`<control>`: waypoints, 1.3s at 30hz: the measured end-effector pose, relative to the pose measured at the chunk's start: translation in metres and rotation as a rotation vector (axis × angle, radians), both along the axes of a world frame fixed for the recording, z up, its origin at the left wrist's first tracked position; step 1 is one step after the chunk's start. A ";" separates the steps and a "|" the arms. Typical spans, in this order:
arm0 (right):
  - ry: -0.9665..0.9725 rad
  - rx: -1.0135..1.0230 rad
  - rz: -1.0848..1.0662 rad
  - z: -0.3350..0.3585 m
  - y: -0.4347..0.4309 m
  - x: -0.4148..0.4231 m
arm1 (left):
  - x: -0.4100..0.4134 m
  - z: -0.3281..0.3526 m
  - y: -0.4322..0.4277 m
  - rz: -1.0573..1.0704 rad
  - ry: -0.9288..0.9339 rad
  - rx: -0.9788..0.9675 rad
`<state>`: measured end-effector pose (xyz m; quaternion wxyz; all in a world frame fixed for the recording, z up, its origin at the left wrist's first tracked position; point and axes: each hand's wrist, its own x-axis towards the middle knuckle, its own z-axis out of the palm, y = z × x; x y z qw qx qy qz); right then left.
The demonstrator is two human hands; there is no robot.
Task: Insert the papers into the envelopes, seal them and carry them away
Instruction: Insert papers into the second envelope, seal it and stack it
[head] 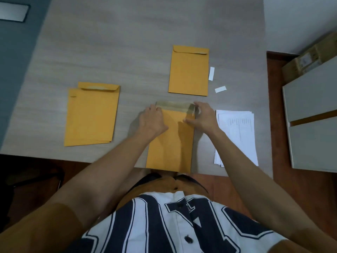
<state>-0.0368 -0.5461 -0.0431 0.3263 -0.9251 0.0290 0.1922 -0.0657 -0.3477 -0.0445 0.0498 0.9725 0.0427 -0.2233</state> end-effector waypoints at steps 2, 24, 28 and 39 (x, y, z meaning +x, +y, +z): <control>0.017 -0.099 0.097 -0.006 0.006 -0.006 | -0.004 -0.001 0.003 -0.020 -0.041 0.032; -0.179 -0.419 0.555 -0.019 0.048 -0.057 | -0.038 -0.021 0.030 -0.297 -0.189 -0.083; -0.125 -0.586 0.687 -0.022 0.056 -0.057 | -0.041 -0.021 0.037 -0.398 -0.167 0.084; -0.102 -0.735 0.737 -0.004 0.019 -0.043 | -0.046 -0.014 0.036 -0.510 -0.152 0.297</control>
